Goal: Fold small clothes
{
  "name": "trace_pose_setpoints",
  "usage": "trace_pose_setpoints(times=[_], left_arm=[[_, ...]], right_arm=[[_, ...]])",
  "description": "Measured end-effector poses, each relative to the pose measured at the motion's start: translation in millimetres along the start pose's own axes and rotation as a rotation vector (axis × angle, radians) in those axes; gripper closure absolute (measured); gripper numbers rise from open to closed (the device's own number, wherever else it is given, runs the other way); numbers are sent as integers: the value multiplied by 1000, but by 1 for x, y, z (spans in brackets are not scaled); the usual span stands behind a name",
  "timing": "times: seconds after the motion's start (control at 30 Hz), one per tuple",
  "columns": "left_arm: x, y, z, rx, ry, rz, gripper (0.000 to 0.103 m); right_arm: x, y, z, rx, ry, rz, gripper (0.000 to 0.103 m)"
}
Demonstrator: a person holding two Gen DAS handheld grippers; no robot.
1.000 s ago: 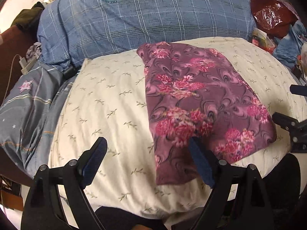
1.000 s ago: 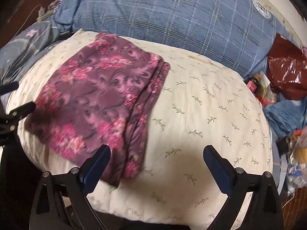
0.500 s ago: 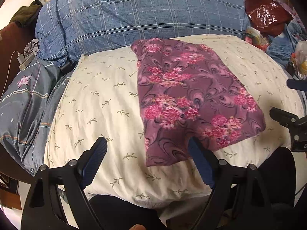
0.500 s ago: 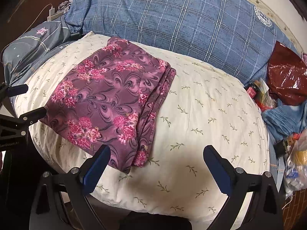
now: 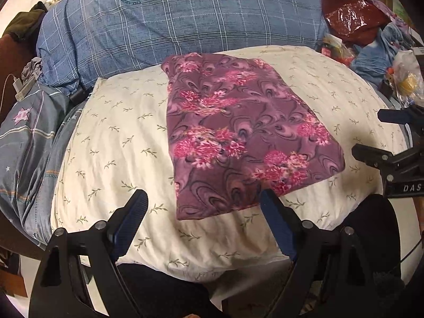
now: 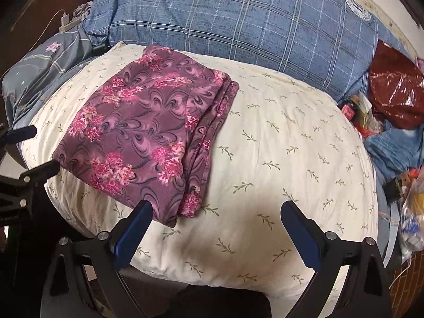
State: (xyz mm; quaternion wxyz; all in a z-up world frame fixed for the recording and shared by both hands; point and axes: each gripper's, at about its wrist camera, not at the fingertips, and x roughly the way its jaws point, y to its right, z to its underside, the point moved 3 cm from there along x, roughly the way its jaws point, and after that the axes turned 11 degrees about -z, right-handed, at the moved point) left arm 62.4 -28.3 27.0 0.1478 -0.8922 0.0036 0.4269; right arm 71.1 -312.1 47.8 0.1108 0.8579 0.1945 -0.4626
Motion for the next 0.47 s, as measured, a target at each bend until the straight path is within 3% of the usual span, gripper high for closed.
trace_pose_setpoints(times=[0.47], left_arm=[[5, 8, 5, 19, -29, 33, 16]], right_arm=[[7, 9, 3, 10, -30, 5, 5]])
